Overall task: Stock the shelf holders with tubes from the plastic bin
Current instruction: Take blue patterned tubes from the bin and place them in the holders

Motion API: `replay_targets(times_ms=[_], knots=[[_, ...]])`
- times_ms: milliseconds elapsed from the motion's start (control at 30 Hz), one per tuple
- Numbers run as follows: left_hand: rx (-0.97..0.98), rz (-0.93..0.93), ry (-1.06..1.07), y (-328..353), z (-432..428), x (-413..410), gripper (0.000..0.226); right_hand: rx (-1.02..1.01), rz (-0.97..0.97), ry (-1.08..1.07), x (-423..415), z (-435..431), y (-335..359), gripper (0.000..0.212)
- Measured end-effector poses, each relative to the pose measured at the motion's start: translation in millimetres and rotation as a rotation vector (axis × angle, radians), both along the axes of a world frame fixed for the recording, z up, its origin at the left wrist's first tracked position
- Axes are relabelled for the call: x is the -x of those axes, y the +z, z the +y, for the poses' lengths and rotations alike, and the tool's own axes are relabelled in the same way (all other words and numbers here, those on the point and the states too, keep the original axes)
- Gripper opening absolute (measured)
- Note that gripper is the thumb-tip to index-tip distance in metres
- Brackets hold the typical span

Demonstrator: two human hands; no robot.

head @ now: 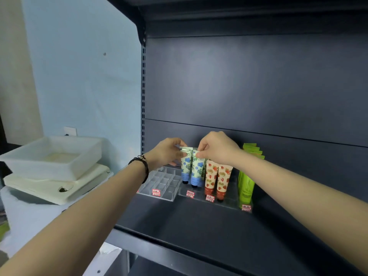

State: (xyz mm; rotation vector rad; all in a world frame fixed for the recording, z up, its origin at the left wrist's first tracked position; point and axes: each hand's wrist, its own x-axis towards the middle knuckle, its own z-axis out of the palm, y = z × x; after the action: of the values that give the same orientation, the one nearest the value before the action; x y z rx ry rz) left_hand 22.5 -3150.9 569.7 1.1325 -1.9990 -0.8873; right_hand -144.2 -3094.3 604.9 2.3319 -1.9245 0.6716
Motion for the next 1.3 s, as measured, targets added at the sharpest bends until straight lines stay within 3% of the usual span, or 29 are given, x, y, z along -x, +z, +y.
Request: replay_targets(times_ms=[467, 633, 1000, 1300], knots=[[-0.089, -0.080, 0.025, -19.1, -7.5, 11.5, 0.020, 0.032, 0.133, -0.077, -3.4, -9.5, -13.2, 0.011], [-0.023, -0.164, 0.058, -17.2, -6.3, 12.3, 0.033, -0.016, 0.095, -0.091, -4.7, -13.5, -22.2, 0.010], [0.009, -0.128, 0.042, -9.4, 3.3, 7.2, 0.014, -0.071, 0.089, -0.126, -2.9, -12.4, -19.9, 0.021], [0.077, -0.171, 0.106, 0.2, 24.5, -3.1, 0.026, -0.024, 0.022, -0.088, -6.4, 5.8, -5.8, 0.018]])
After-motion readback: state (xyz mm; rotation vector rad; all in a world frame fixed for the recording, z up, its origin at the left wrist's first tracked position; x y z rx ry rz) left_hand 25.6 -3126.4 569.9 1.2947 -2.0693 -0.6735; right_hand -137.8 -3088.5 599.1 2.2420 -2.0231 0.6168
